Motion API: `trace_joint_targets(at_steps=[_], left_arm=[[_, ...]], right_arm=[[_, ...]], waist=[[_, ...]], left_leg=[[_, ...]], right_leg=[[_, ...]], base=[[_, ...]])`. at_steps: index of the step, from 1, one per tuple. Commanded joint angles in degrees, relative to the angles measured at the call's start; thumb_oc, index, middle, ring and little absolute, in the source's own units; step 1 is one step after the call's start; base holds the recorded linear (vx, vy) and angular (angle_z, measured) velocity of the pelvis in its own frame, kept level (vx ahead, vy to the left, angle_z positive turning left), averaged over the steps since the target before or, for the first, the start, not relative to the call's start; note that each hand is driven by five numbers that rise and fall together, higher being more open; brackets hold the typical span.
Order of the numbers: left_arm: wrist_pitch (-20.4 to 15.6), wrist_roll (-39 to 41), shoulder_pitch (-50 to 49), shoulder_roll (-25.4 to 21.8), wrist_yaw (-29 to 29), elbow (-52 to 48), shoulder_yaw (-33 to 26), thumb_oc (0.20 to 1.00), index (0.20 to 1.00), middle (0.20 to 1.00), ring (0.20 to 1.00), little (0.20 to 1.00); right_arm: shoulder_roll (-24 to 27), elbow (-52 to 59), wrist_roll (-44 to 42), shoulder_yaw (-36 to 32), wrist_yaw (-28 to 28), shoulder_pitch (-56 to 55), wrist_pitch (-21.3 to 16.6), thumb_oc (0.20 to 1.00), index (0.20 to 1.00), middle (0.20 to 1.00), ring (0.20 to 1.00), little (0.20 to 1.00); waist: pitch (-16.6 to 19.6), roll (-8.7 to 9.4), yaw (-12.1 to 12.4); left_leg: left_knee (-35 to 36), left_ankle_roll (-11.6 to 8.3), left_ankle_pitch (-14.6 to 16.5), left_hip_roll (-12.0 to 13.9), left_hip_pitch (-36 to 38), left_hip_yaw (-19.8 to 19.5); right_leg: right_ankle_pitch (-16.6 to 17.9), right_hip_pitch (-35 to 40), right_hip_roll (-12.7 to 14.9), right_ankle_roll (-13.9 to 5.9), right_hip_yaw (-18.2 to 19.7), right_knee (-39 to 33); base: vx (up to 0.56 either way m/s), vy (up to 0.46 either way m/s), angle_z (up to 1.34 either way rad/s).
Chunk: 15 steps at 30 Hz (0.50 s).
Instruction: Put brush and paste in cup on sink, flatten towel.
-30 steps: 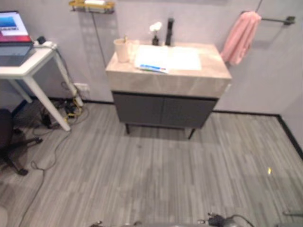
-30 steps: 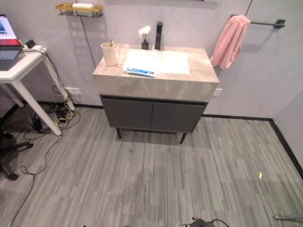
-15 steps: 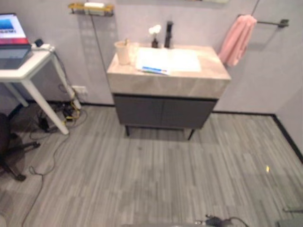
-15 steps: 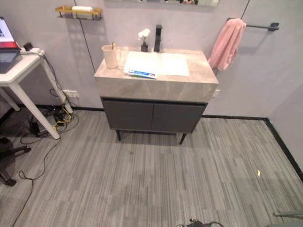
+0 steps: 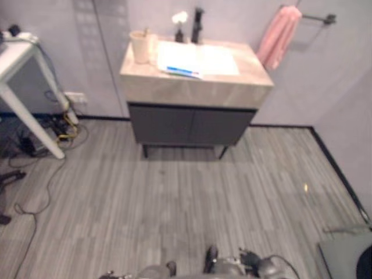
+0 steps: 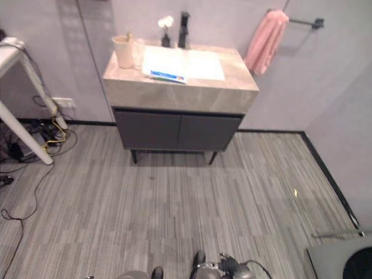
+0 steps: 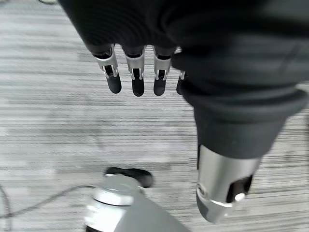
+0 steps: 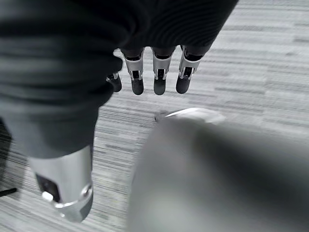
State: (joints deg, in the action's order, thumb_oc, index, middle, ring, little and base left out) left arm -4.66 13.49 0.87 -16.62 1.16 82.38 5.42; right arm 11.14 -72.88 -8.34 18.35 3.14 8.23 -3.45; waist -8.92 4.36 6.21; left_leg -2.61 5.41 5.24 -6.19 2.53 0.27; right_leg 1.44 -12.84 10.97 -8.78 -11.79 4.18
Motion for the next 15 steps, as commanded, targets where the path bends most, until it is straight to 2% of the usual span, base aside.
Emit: trace_joint_targets(at_steps=[1,5,6,7,15], left_arm=[[-0.9,1.2,0.1,-0.6,-1.1,2.4,-1.7,1.0,1.0,1.0,1.0,1.0],[-0.9,0.7,-0.5,-0.8,-1.3,2.1,-1.5,1.0,1.0,1.0,1.0,1.0],[-0.9,0.7,-0.5,-0.8,-1.3,2.1,-1.5,1.0,1.0,1.0,1.0,1.0],[-1.2,1.1,-0.2,-1.4,-1.8,0.6,-1.3,1.0,1.0,1.0,1.0,1.0],[-1.8,2.5,1.9,-2.5,-2.7,-1.9,-0.4,1.0,1.0,1.0,1.0,1.0]], right_arm=[[0.8,-0.5,1.6,2.2,-1.0,1.8,-0.9,1.0,1.0,1.0,1.0,1.0],[1.6,-0.9,2.1,2.6,-1.3,2.0,-1.0,1.0,1.0,1.0,1.0,1.0],[1.6,-0.9,2.1,2.7,-1.3,2.0,-1.0,1.0,1.0,1.0,1.0,1.0],[2.5,-0.9,2.1,2.7,-1.8,2.8,-1.3,1.0,1.0,1.0,1.0,1.0],[4.2,-2.7,2.8,3.1,-2.6,3.9,-1.3,1.0,1.0,1.0,1.0,1.0]], waist=[[1.4,0.71,0.3],[4.1,1.4,-0.5],[4.2,1.38,-0.6],[4.5,1.65,-0.6],[5.2,1.9,0.1]], left_leg=[[-1.1,-0.78,6.0,2.6,1.2,-5.6],[1.4,-3.25,5.3,6.9,3.4,-7.1],[1.5,-3.27,5.3,7.0,3.5,-7.1],[1.8,-4.36,4.0,8.5,3.4,-7.3],[2.6,-6.65,-0.2,11.4,3.2,-6.9]], right_leg=[[4.2,3.0,-2.5,0.49,1.0,-1.9],[1.6,4.7,-5.4,1.97,-1.8,-2.8],[1.6,4.7,-5.4,1.98,-1.8,-2.8],[0.9,4.9,-6.4,2.47,-2.8,-3.2],[-0.5,5.5,-8.5,3.73,-4.1,-4.6]], base=[[0.38,-0.18,0.2],[0.45,-0.205,0.42],[0.44,-0.232,0.33],[0.29,-0.166,0.2],[0.21,-0.115,0.0]])
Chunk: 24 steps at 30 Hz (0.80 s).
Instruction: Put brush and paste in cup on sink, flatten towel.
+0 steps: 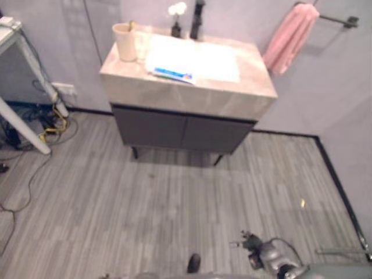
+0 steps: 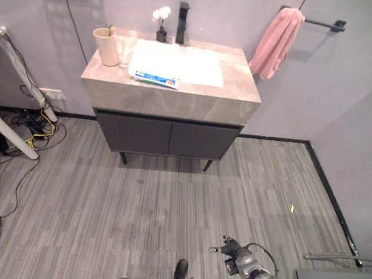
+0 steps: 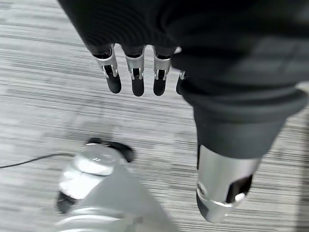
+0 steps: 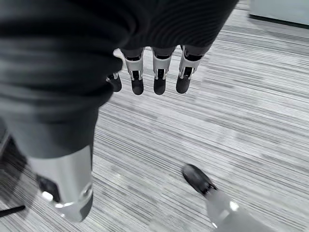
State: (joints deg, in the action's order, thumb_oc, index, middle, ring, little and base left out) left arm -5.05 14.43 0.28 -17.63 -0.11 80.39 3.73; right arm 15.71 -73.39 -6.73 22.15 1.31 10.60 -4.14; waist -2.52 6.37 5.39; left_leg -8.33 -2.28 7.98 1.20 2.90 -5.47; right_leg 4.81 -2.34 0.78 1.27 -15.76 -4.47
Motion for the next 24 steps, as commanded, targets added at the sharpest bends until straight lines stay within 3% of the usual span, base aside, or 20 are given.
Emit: trace_joint_targets(at_steps=[1,12,15,16,19,20,21,22,23,24], left_arm=[[-1.5,1.5,2.5,-1.5,-1.5,0.1,1.3,1.0,1.0,1.0,1.0,1.0],[-0.5,-2.3,3.0,-1.4,-0.9,1.1,2.6,1.0,1.0,1.0,1.0,1.0],[-0.2,-2.2,3.1,-1.8,-0.8,1.5,2.1,1.0,1.0,1.0,1.0,1.0],[0.2,-1.4,3.7,-2.3,-0.7,1.7,1.4,1.0,1.0,1.0,1.0,1.0],[0.4,-1.2,4.4,-2.5,-0.8,1.7,1.3,1.0,1.0,1.0,1.0,1.0],[0.5,-1.0,5.1,-2.5,-0.8,1.8,1.4,1.0,1.0,1.0,1.0,1.0],[0.6,-0.7,5.3,-2.4,-0.8,1.7,1.3,1.0,1.0,1.0,1.0,1.0],[0.6,-0.8,5.3,-2.4,-0.7,1.8,1.2,1.0,1.0,1.0,1.0,1.0],[0.6,-0.8,5.3,-2.4,-0.7,1.8,1.2,1.0,1.0,1.0,1.0,1.0],[0.6,-1.3,5.2,-2.1,-0.6,2.0,1.9,1.0,1.0,1.0,1.0,1.0]], right_arm=[[-0.4,-2.1,1.2,-0.7,-0.7,1.5,-0.6,1.0,1.0,1.0,1.0,1.0],[-0.6,-5.2,5.2,0.3,0.0,-1.0,0.4,1.0,1.0,1.0,1.0,1.0],[-0.7,-5.5,4.6,-0.1,0.1,-2.2,0.5,1.0,1.0,1.0,1.0,1.0],[-0.5,-6.3,3.8,-1.2,-0.4,-2.8,0.7,1.0,1.0,1.0,1.0,1.0],[-0.2,-6.6,3.3,-1.7,-0.7,-2.8,0.7,1.0,1.0,1.0,1.0,1.0],[0.1,-7.4,3.1,-2.1,-0.9,-2.4,0.9,1.0,1.0,1.0,1.0,1.0],[0.7,-7.8,2.7,-2.8,-1.2,-2.2,1.2,1.0,1.0,1.0,1.0,1.0],[1.0,-8.0,2.0,-3.9,-1.5,-1.8,1.3,1.0,1.0,1.0,1.0,1.0],[1.0,-8.0,2.0,-3.9,-1.5,-1.9,1.3,1.0,1.0,1.0,1.0,1.0],[1.7,-8.4,0.9,-5.0,-1.7,-1.7,1.5,1.0,1.0,1.0,1.0,1.0]], waist=[[-1.2,-0.1,0.9],[-0.2,-0.66,1.4],[-0.7,-0.06,1.4],[-3.1,1.04,1.7],[-4.1,1.19,1.4],[-4.9,1.18,1.1],[-5.4,0.78,1.3],[-5.5,1.32,1.1],[-5.4,1.3,1.2],[-5.0,1.09,0.8]], left_leg=[[8.4,1.03,-3.0,4.0,2.8,-1.1],[5.8,0.17,-6.3,5.3,2.8,-0.8],[0.3,-0.29,-8.4,5.6,0.2,-0.4],[-12.6,-0.02,-10.1,4.9,-6.2,-0.2],[-18.1,0.35,-10.0,5.9,-9.7,2.0],[-17.4,0.73,-8.8,5.6,-11.2,3.3],[-14.6,0.68,-5.3,4.1,-11.7,3.6],[-11.5,2.06,-0.3,1.2,-15.0,4.7],[-11.3,2.13,-0.2,1.2,-14.7,4.8],[-3.2,2.17,-2.9,-0.7,-19.0,6.0]], right_leg=[[-3.8,-5.0,1.7,-6.31,-0.2,4.0],[-6.3,-4.7,-0.3,-4.35,0.9,4.8],[-6.9,-3.4,-1.3,-3.29,1.0,3.8],[-7.2,-0.1,-2.0,-1.85,0.9,1.4],[-8.0,0.9,-2.6,-1.02,0.1,1.0],[-8.3,1.0,-2.1,-1.13,-0.6,1.3],[-8.8,1.6,-1.8,-1.77,-0.6,1.6],[-8.9,1.3,-0.6,-2.54,-1.2,1.8],[-8.9,1.4,-0.5,-2.64,-1.1,1.8],[-9.2,1.2,0.0,-3.09,-2.4,1.9]], base=[[0.09,-0.043,-0.05],[0.1,-0.066,-0.04],[0.08,-0.13,0.01],[0.05,-0.137,-0.1],[0.05,-0.098,0.16],[0.08,0.009,-0.05],[0.09,0.117,0.14],[0.09,0.117,0.44],[0.07,0.205,0.67],[0.05,0.126,0.58]])
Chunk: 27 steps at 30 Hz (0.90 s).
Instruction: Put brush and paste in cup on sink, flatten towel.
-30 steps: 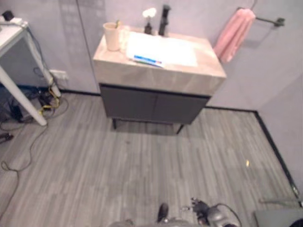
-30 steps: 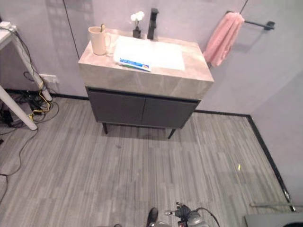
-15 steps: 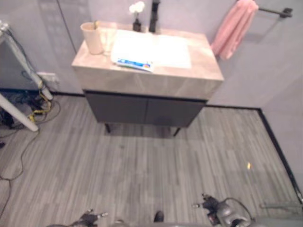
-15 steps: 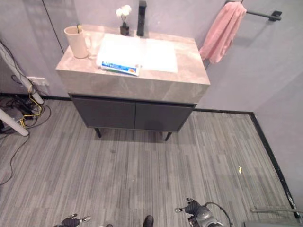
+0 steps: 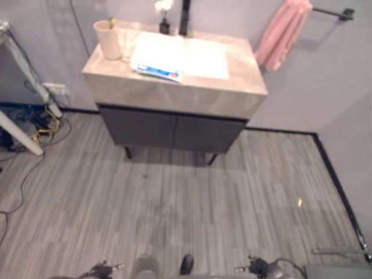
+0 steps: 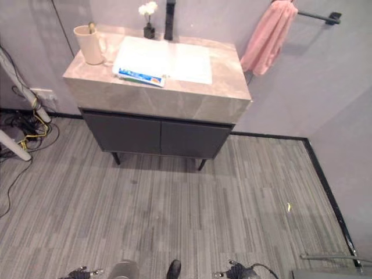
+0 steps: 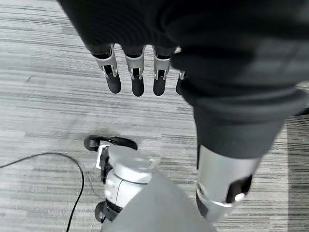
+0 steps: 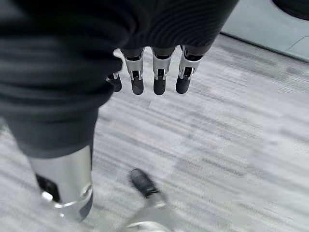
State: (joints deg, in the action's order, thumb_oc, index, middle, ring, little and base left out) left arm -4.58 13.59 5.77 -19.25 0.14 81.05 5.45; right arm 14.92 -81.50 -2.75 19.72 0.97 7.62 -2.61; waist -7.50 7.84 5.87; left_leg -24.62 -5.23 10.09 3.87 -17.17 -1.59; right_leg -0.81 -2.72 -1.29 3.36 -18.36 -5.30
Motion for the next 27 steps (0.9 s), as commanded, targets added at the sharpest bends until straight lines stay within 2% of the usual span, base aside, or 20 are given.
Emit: trace_joint_targets(at_steps=[1,2,4,5,8,10,11,12,13,16,17,18,19,20,21,22,24,25,26,27], left_arm=[[0.1,-0.5,-0.3,-0.5,-0.8,1.3,0.2,1.0,1.0,1.0,1.0,1.0],[0.0,-1.1,-0.3,-0.6,-0.8,1.6,0.9,1.0,1.0,1.0,1.0,1.0],[-0.1,-1.3,-0.3,-0.6,-0.7,1.8,1.0,1.0,1.0,1.0,1.0,1.0],[-0.1,-1.3,-0.9,-1.1,-0.4,2.1,0.7,1.0,1.0,1.0,1.0,1.0],[-0.2,-1.2,-2.3,-1.8,-0.4,2.7,-0.6,1.0,1.0,1.0,1.0,1.0],[-0.3,-1.1,-3.1,-2.4,-0.6,3.0,-1.3,1.0,1.0,1.0,1.0,1.0],[-0.7,-0.2,-3.6,-2.5,-0.9,2.8,-1.7,1.0,1.0,1.0,1.0,1.0],[-0.7,-0.2,-3.8,-2.6,-0.9,2.7,-1.5,1.0,1.0,1.0,1.0,1.0],[-0.7,-0.2,-3.8,-2.6,-0.9,2.7,-1.5,1.0,1.0,1.0,1.0,1.0],[-0.9,-0.8,-4.9,-2.5,-0.8,2.1,-0.9,1.0,1.0,1.0,1.0,1.0],[-1.0,-1.1,-5.1,-2.6,-0.6,1.8,-0.8,1.0,1.0,1.0,1.0,1.0],[-1.0,-2.5,-5.1,-3.1,-0.5,2.6,-0.7,1.0,1.0,1.0,1.0,1.0],[-1.0,-2.3,-5.6,-3.4,-0.4,1.4,-0.4,1.0,1.0,1.0,1.0,1.0],[-1.0,-2.3,-5.6,-3.4,-0.4,1.4,-0.4,1.0,1.0,1.0,1.0,1.0],[-1.0,-1.9,-6.1,-3.2,-0.4,0.6,-0.3,1.0,1.0,1.0,1.0,1.0],[-1.0,-2.5,-6.9,-2.6,-0.1,0.8,0.1,1.0,1.0,1.0,1.0,1.0],[-0.9,-2.9,-7.1,-2.5,0.1,0.9,0.1,1.0,1.0,1.0,1.0,1.0],[-1.0,-3.5,-6.8,-2.5,0.1,1.0,0.5,1.0,1.0,1.0,1.0,1.0],[-1.0,-3.5,-6.8,-2.5,0.1,1.1,0.5,1.0,1.0,1.0,1.0,1.0],[-1.1,-3.7,-6.8,-2.5,0.2,1.1,0.6,1.0,1.0,1.0,1.0,1.0]], right_arm=[[2.5,-0.2,-3.1,-2.6,-1.4,1.2,-0.1,1.0,1.0,1.0,1.0,1.0],[2.4,-0.3,-3.0,-2.4,-1.6,1.5,-0.4,1.0,1.0,1.0,1.0,1.0],[2.3,-0.4,-3.0,-2.3,-1.6,1.7,-0.5,1.0,1.0,1.0,1.0,1.0],[2.0,0.2,-3.1,-2.1,-1.5,2.1,-0.8,1.0,1.0,1.0,1.0,1.0],[1.0,0.7,-2.7,-1.3,-1.2,3.0,-1.0,1.0,1.0,1.0,1.0,1.0],[0.0,0.6,-2.4,-0.6,-1.0,3.2,-1.1,1.0,1.0,1.0,1.0,1.0],[0.0,0.8,-2.9,-1.4,-1.3,3.7,-1.3,1.0,1.0,1.0,1.0,1.0],[-0.3,1.1,-5.6,-4.1,-1.7,4.2,-1.6,1.0,1.0,1.0,1.0,1.0],[-0.3,1.1,-5.6,-4.1,-1.7,4.2,-1.6,1.0,1.0,1.0,1.0,1.0],[-1.1,1.8,-5.9,-3.8,-0.8,4.4,-1.7,1.0,1.0,1.0,1.0,1.0],[-1.1,2.1,-5.3,-3.3,-0.7,4.4,-1.6,1.0,1.0,1.0,1.0,1.0],[-1.5,2.5,-3.9,-2.3,-0.4,4.5,-1.7,1.0,1.0,1.0,1.0,1.0],[-1.5,4.1,-3.4,-1.4,-0.4,4.9,-1.9,1.0,1.0,1.0,1.0,1.0],[-1.5,4.1,-3.4,-1.4,-0.4,4.9,-1.9,1.0,1.0,1.0,1.0,1.0],[-1.6,5.1,-3.8,-1.5,-0.3,5.0,-2.1,1.0,1.0,1.0,1.0,1.0],[-2.4,6.2,-3.5,-1.1,-0.2,5.3,-2.3,1.0,1.0,1.0,1.0,1.0],[-2.5,6.8,-3.1,-0.5,0.0,5.4,-2.4,1.0,1.0,1.0,1.0,1.0],[-2.6,8.0,-2.4,0.8,0.6,6.0,-2.6,1.0,1.0,1.0,1.0,1.0],[-2.5,8.0,-2.4,0.8,0.6,6.0,-2.6,1.0,1.0,1.0,1.0,1.0],[-2.4,8.6,-2.3,1.1,0.7,6.2,-2.7,1.0,1.0,1.0,1.0,1.0]], waist=[[0.0,-0.35,0.3],[0.3,-0.91,0.7],[0.5,-1.01,1.1],[1.0,-1.3,1.7],[2.3,-1.04,2.0],[3.0,0.02,2.9],[2.9,0.28,3.0],[2.7,0.24,2.8],[2.8,0.22,2.7],[3.1,-0.63,2.5],[3.1,-0.88,2.6],[2.9,-0.95,2.5],[1.6,-2.18,2.1],[1.6,-2.11,2.1],[0.5,-2.91,1.9],[-0.5,-4.33,2.1],[-0.7,-4.87,2.0],[-1.2,-5.83,2.3],[-1.2,-5.82,2.2],[-1.2,-6.05,2.5]], left_leg=[[13.4,5.13,-5.2,-3.4,1.1,2.1],[22.6,4.44,-10.3,-4.7,-1.1,1.3],[25.7,4.16,-11.7,-5.0,-1.3,0.3],[29.6,3.81,-13.4,-5.4,-1.7,-1.2],[29.0,4.83,-14.3,-5.4,-0.8,-3.5],[27.1,5.7,-15.0,-6.2,-0.5,-5.9],[23.2,6.48,-13.0,-7.1,-1.2,-5.8],[17.9,7.32,-10.4,-8.6,-1.8,-4.5],[17.8,7.31,-10.5,-8.6,-2.0,-4.6],[14.9,9.25,-7.4,-10.3,-0.9,-4.7],[14.5,9.78,-6.6,-10.8,-0.3,-5.0],[14.2,10.71,-5.5,-11.6,1.0,-5.3],[15.0,11.89,-4.9,-12.3,4.2,-5.6],[15.1,11.91,-4.9,-12.4,4.2,-5.6],[15.9,12.57,-4.6,-12.6,6.2,-5.2],[17.6,13.39,-4.0,-11.9,9.5,-3.3],[18.9,13.38,-4.4,-11.4,10.9,-2.9],[20.8,12.82,-5.4,-10.0,12.0,-2.6],[20.8,12.8,-5.4,-10.0,11.9,-2.7],[21.2,12.49,-5.5,-9.4,12.1,-2.5]], right_leg=[[-3.6,1.5,2.1,-5.2,0.1,2.8],[-4.4,2.3,1.5,-5.08,-0.5,2.3],[-4.9,2.9,1.3,-5.03,-0.5,2.4],[-6.2,3.8,0.8,-5.03,-0.1,3.0],[-7.9,4.1,1.0,-5.22,0.7,6.0],[-8.6,4.7,2.0,-5.87,1.5,8.3],[-9.0,5.2,3.4,-6.74,1.7,10.7],[-6.4,4.5,5.6,-8.77,2.3,14.5],[-6.4,4.4,5.5,-8.77,2.2,14.6],[0.1,1.5,8.3,-10.58,3.4,22.2],[1.5,0.8,9.2,-10.52,3.2,24.9],[4.6,-0.6,10.4,-10.9,3.6,29.8],[8.7,-4.1,12.2,-11.23,3.2,39.7],[8.6,-4.2,12.3,-11.26,3.3,39.8],[9.6,-5.8,13.9,-11.74,1.8,45.0],[10.6,-6.7,18.5,-13.02,-3.3,48.9],[9.2,-7.2,18.6,-12.98,-4.1,47.5],[5.9,-7.8,16.3,-12.3,-4.3,38.4],[5.9,-7.8,16.3,-12.27,-4.4,38.3],[5.5,-7.2,16.1,-12.2,-5.0,33.3]], base=[[0.14,0.242,0.42],[0.18,0.175,0.18],[0.22,0.187,0.2],[0.17,0.145,0.17],[0.33,0.285,-0.05],[0.27,0.232,-0.73],[0.45,0.547,-0.76],[0.33,0.45,-0.16],[0.28,0.432,-0.02],[0.23,0.364,-0.09],[0.3,0.416,-0.22],[0.31,0.538,0.12],[0.23,0.422,0.35],[0.17,0.422,0.27],[0.17,0.379,0.12],[0.17,0.378,-0.01],[0.14,0.191,-0.29],[0.11,0.094,-0.5],[0.09,0.032,-0.63],[0.06,-0.023,-0.47]])
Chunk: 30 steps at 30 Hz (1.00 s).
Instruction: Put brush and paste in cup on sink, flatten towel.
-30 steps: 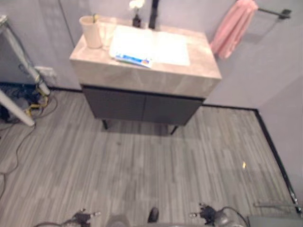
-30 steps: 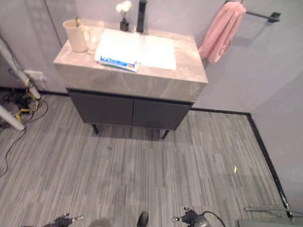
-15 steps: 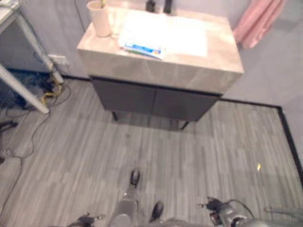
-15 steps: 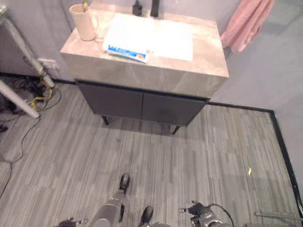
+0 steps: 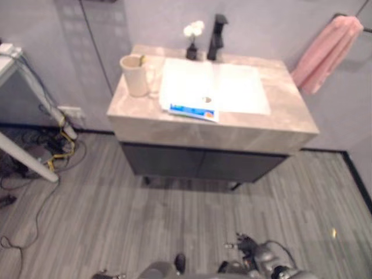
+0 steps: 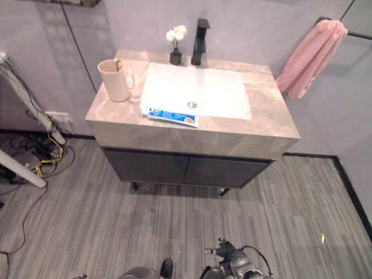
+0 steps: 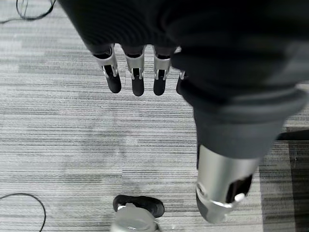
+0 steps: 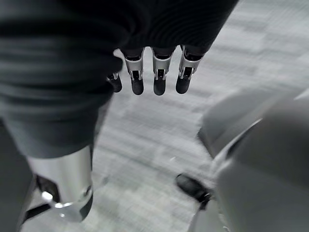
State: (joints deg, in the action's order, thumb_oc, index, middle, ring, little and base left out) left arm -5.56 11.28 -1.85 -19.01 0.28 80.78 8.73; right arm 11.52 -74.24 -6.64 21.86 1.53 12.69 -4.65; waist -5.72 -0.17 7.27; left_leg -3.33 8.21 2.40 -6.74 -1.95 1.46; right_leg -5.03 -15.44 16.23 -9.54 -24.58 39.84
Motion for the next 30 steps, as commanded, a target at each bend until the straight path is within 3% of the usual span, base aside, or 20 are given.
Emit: trace_joint_targets(at_steps=[1,4,5,6,7,8,11,12,17,19,21,22,24,25,26,28,29,30], left_arm=[[-0.3,-1.4,0.9,-2.8,0.2,1.2,-2.6,1.0,1.0,1.0,1.0,1.0],[-0.7,-1.4,2.4,-2.9,0.0,1.1,-2.1,1.0,1.0,1.0,1.0,1.0],[-1.0,-1.9,3.7,-3.0,-0.1,1.2,-1.5,1.0,1.0,1.0,1.0,1.0],[-1.0,-1.9,3.7,-3.0,-0.1,1.2,-1.5,1.0,1.0,1.0,1.0,1.0],[-0.9,-2.2,4.5,-3.1,-0.1,1.3,-1.0,1.0,1.0,1.0,1.0,1.0],[-1.0,-2.6,5.1,-2.9,-0.3,2.0,-0.7,1.0,1.0,1.0,1.0,1.0],[-0.6,-3.3,5.1,-2.8,-0.2,2.8,-0.6,1.0,1.0,1.0,1.0,1.0],[-0.4,-3.3,5.3,-3.1,-0.1,2.8,-0.6,1.0,1.0,1.0,1.0,1.0],[-0.5,-2.2,6.5,-3.3,-0.8,2.1,-0.7,1.0,1.0,1.0,1.0,1.0],[-0.5,-1.6,7.1,-3.1,-1.2,1.3,-0.6,1.0,1.0,1.0,1.0,1.0],[-0.5,-1.0,7.7,-3.4,-1.3,0.7,-0.8,1.0,1.0,1.0,1.0,1.0],[-0.4,-0.6,8.1,-3.8,-1.3,0.2,-0.9,1.0,1.0,1.0,1.0,1.0],[-0.3,-0.6,8.2,-3.9,-1.3,-0.1,-0.8,1.0,1.0,1.0,1.0,1.0],[-0.3,-0.3,8.5,-4.1,-1.4,-0.3,-0.7,1.0,1.0,1.0,1.0,1.0],[-0.3,-0.4,8.5,-4.0,-1.4,0.1,-0.8,1.0,1.0,1.0,1.0,1.0],[-0.2,-0.4,8.5,-4.0,-1.3,0.5,-0.6,1.0,1.0,1.0,1.0,1.0],[0.0,-1.1,8.5,-3.6,-1.3,0.9,-0.2,1.0,1.0,1.0,1.0,1.0],[0.0,-1.1,8.5,-3.5,-1.3,0.9,-0.2,1.0,1.0,1.0,1.0,1.0]], right_arm=[[1.1,1.9,1.8,-0.7,0.0,1.5,-0.7,1.0,1.0,1.0,1.0,1.0],[1.7,1.8,2.7,-0.2,-0.5,2.4,-0.6,1.0,1.0,1.0,1.0,1.0],[2.0,1.3,3.3,-0.2,-0.6,2.2,-0.5,1.0,1.0,1.0,1.0,1.0],[2.0,1.4,3.3,-0.2,-0.6,2.2,-0.5,1.0,1.0,1.0,1.0,1.0],[2.3,1.1,3.6,-0.1,-0.5,2.0,-0.5,1.0,1.0,1.0,1.0,1.0],[2.5,-1.1,4.4,0.0,-0.5,1.3,-0.3,1.0,1.0,1.0,1.0,1.0],[2.5,-1.9,5.0,0.6,-0.1,0.7,-0.1,1.0,1.0,1.0,1.0,1.0],[2.9,-2.3,4.8,0.6,-0.3,0.2,-0.2,1.0,1.0,1.0,1.0,1.0],[3.7,-3.6,3.0,-0.7,-1.9,0.0,-0.4,1.0,1.0,1.0,1.0,1.0],[4.2,-4.3,1.2,-2.3,-2.2,-0.4,-0.3,1.0,1.0,1.0,1.0,1.0],[4.5,-4.3,0.3,-2.9,-2.0,-1.1,-0.2,1.0,1.0,1.0,1.0,1.0],[4.8,-3.8,0.8,-2.2,-1.9,-1.4,-0.2,1.0,1.0,1.0,1.0,1.0],[5.0,-3.8,0.9,-2.1,-1.9,-1.5,-0.1,1.0,1.0,1.0,1.0,1.0],[5.5,-4.0,0.8,-2.1,-1.9,-1.1,0.1,1.0,1.0,1.0,1.0,1.0],[5.7,-4.7,1.0,-2.4,-2.1,-0.9,0.2,1.0,1.0,1.0,1.0,1.0],[5.8,-4.9,1.0,-2.7,-2.2,-0.9,0.2,1.0,1.0,1.0,1.0,1.0],[6.4,-5.4,0.8,-4.0,-2.5,-1.5,0.5,1.0,1.0,1.0,1.0,1.0],[6.4,-5.4,0.8,-4.0,-2.5,-1.5,0.5,1.0,1.0,1.0,1.0,1.0]], waist=[[-3.1,1.83,1.5],[-3.0,2.27,1.2],[-2.9,3.14,0.6],[-2.9,3.11,0.6],[-2.4,3.97,-0.3],[-1.7,5.21,0.0],[-0.5,5.78,-0.6],[0.3,6.19,-1.1],[0.6,6.72,-2.1],[0.5,6.66,-2.7],[-0.1,6.85,-3.1],[-1.2,7.18,-3.0],[-1.5,7.23,-3.0],[-2.2,7.29,-2.4],[-1.9,7.18,-2.7],[-1.5,7.24,-3.4],[-0.7,6.24,-4.1],[-0.6,6.24,-3.9]], left_leg=[[-0.1,-1.38,2.2,1.8,-3.4,-5.4],[0.9,-2.72,2.4,2.9,-3.5,-6.3],[1.3,-3.57,2.9,3.6,-3.2,-7.1],[1.4,-3.59,2.9,3.6,-3.1,-7.1],[1.7,-4.25,2.9,3.4,-3.1,-8.9],[1.9,-5.44,3.9,4.9,-1.7,-10.1],[2.3,-6.3,4.0,6.1,-0.8,-11.1],[2.7,-7.55,3.9,8.0,-0.6,-12.0],[-0.4,-9.33,4.0,11.0,-1.4,-12.9],[-3.3,-9.98,3.2,12.1,-1.9,-11.5],[-9.2,-10.87,1.0,12.6,-4.1,-9.3],[-16.4,-11.2,-0.3,12.8,-7.7,-8.1],[-18.7,-11.12,-0.4,12.9,-9.0,-8.1],[-19.7,-10.42,0.9,10.8,-10.8,-9.8],[-16.2,-9.81,2.8,9.4,-11.0,-9.7],[-11.9,-9.51,2.9,9.6,-10.7,-8.0],[-2.1,-10.06,0.8,11.1,-10.9,-3.8],[-1.3,-10.09,0.5,11.1,-10.5,-3.6]], right_leg=[[9.7,5.7,-1.9,0.76,1.4,-18.0],[13.9,5.1,-4.0,-0.38,6.7,-34.3],[16.0,4.8,-5.1,-0.47,10.5,-41.4],[16.1,4.9,-5.1,-0.45,10.5,-41.5],[14.7,5.3,-6.6,0.15,14.5,-42.5],[13.1,7.1,-8.2,0.76,13.1,-44.2],[12.5,8.3,-9.6,1.52,12.0,-44.8],[10.8,8.9,-11.1,2.49,10.8,-44.8],[7.6,9.8,-13.6,4.46,10.2,-44.4],[6.3,10.7,-14.2,5.25,9.2,-44.0],[5.4,12.1,-14.7,6.2,8.3,-44.1],[4.9,12.8,-15.1,7.06,7.5,-44.0],[4.7,13.0,-15.3,7.31,7.2,-44.0],[4.4,12.9,-15.3,7.21,7.5,-44.1],[4.2,12.6,-14.8,6.86,7.3,-44.1],[3.9,12.2,-14.3,6.66,6.7,-43.9],[3.2,12.1,-14.2,6.17,5.7,-43.7],[3.2,12.1,-14.2,6.15,5.8,-43.7]], base=[[0.08,-0.054,-0.44],[0.16,-0.146,-0.25],[0.2,-0.174,-0.15],[0.26,-0.242,-0.03],[0.39,-0.339,0.29],[0.39,-0.34,0.49],[0.37,-0.317,0.94],[0.31,-0.321,0.02],[0.25,-0.266,0.28],[0.25,-0.177,0.14],[0.23,-0.154,0.1],[0.13,-0.12,0.11],[0.11,-0.072,0.06],[0.15,-0.002,0.04],[0.1,0.03,0.11],[0.11,0.091,0.28],[0.14,0.121,0.27],[0.14,0.166,0.19]])
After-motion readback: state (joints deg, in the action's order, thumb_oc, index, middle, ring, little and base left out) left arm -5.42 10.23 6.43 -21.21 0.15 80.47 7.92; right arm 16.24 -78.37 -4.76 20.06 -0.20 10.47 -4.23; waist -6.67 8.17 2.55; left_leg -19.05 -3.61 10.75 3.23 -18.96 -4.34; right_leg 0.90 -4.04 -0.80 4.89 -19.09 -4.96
